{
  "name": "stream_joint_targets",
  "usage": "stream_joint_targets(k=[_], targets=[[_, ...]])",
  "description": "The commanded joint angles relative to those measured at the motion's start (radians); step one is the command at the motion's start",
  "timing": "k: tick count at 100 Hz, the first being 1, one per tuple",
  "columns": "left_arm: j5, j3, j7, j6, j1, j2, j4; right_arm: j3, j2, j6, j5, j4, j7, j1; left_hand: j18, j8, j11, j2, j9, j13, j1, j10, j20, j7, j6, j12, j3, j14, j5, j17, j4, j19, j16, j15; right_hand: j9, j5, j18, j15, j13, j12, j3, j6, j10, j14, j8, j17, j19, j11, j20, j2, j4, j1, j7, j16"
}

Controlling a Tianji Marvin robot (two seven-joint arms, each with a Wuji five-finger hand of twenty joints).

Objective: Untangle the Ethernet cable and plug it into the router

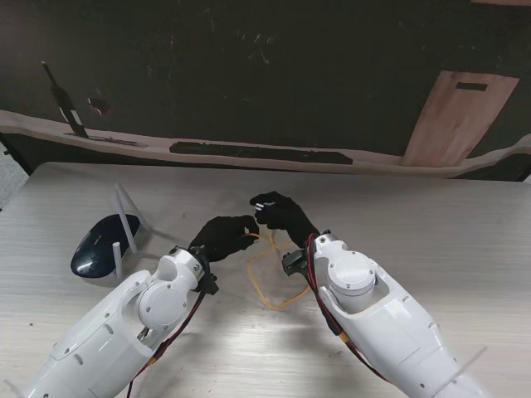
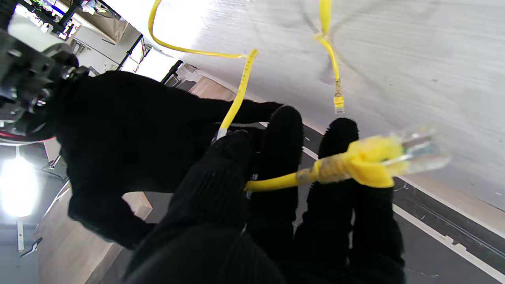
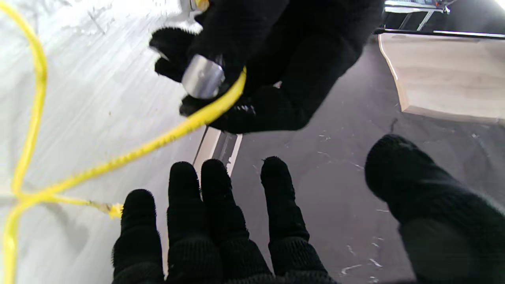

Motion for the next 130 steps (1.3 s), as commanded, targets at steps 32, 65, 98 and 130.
stream_joint_targets(k=[32,65,98,130], targets=[[0.042,-0.022,0.020,0.021,0.024,0.000,-0.021,-0.016,-0.013,0.105,0.016,0.024,0.057,-0.017,0.000,-0.008,0.021,0.011,0.016,0.029,0.028,-0.028,0.020,0.005,-0.032,0.014,0.014,-0.007,0.034,0.002,-0.010,0.027,0.010,0.018,0.113,-0.039,0.443,0.609,0.391,0.025,-0.120,0.058,0.063,0.250,-0.018,0.343,0.457,0.104,0.335,0.004,0.018,0.001,0.029,0.213],[0.046,-0.021,0.024,0.043,0.026,-0.001,-0.023,-0.010,0.026,0.121,-0.045,0.005,0.159,-0.013,0.005,-0.019,0.013,0.001,0.009,0.021,0.024,-0.026,0.018,-0.015,-0.037,0.011,0.010,-0.002,0.031,-0.005,-0.007,0.020,0.008,0.013,0.528,0.313,0.437,1.148,0.760,0.110,-0.041,0.087,0.146,0.119,-0.138,0.732,1.269,0.432,0.155,0.025,-0.071,0.388,0.307,0.230],[0.052,-0.056,0.006,0.029,0.048,0.006,-0.034,0.000,0.050,0.066,-0.149,-0.025,0.163,-0.024,0.011,-0.039,-0.236,-0.187,-0.247,-0.147,-0.551,-0.020,-0.041,-0.397,0.005,-0.072,0.590,-0.023,-0.068,-0.102,-0.030,-0.105,-0.023,-0.107,0.714,0.424,0.366,1.397,0.774,0.175,-0.004,0.040,0.113,-0.090,-0.078,0.944,1.417,0.596,0.012,-0.044,-0.076,0.514,0.403,0.333],[0.038,-0.154,0.078,-0.004,0.137,-0.003,-0.066,0.077,0.061,-0.016,-0.166,-0.076,0.136,-0.090,0.020,-0.063,-0.314,-0.161,-0.343,-0.228,-0.525,-0.001,-0.064,-0.450,-0.008,-0.106,0.550,-0.033,-0.036,-0.146,-0.028,-0.151,-0.031,-0.160,0.724,0.421,0.337,1.423,0.774,0.182,-0.009,0.046,0.115,-0.113,-0.061,0.951,1.450,0.610,0.022,-0.036,-0.077,0.510,0.404,0.350]])
